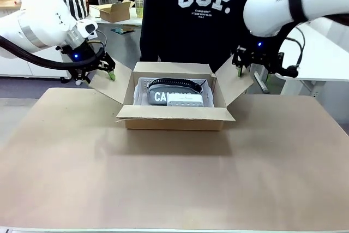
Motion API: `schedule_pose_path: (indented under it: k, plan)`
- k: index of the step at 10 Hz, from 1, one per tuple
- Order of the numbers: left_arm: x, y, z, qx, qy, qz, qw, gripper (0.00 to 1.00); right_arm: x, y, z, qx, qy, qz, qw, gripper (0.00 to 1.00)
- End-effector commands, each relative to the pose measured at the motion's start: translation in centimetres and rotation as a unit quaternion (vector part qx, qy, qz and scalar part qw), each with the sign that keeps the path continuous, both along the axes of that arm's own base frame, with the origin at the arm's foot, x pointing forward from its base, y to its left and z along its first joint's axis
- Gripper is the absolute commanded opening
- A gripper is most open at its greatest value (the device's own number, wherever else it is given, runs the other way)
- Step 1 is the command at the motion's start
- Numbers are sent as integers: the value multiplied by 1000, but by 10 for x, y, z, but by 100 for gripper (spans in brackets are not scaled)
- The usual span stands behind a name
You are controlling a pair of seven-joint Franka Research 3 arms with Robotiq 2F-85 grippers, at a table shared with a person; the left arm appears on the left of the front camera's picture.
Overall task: Pack the gift set into the box.
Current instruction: Lift both hands away from the flaps of the Package Box.
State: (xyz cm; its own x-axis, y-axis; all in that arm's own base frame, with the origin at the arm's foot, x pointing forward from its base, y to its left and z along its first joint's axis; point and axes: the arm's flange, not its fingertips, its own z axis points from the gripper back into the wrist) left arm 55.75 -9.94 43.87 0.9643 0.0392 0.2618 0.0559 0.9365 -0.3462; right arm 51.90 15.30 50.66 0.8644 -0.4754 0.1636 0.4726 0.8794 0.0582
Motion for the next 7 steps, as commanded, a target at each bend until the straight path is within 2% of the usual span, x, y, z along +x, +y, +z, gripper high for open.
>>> schedule_pose_path:
  k: [1, 2, 3, 4, 5, 6, 7]
  plan:
    - [-67, 28, 36, -100, -73, -72, 990, 100, -72, -49, 40, 122, -55, 53, 990, 100]
    - [-100, 44, 51, -198, -115, -124, 965, 100, -103, -77, 53, 199, -53, 75, 976, 100]
    - [-131, 59, 61, -263, -166, -148, 939, 100, -129, -106, 63, 278, -38, 70, 957, 100]
    - [-161, 77, 66, -322, -212, -165, 908, 100, -154, -143, 66, 363, -40, 22, 931, 100]
    - [-185, 96, 63, -342, -245, -139, 896, 100, -175, -182, 58, 441, -63, -36, 895, 100]
    - [-201, 119, 52, -353, -249, -86, 898, 100, -194, -228, 38, 522, -91, -73, 845, 100]
    - [-205, 140, 38, -360, -228, -52, 903, 100, -203, -258, 16, 568, -112, -103, 809, 100]
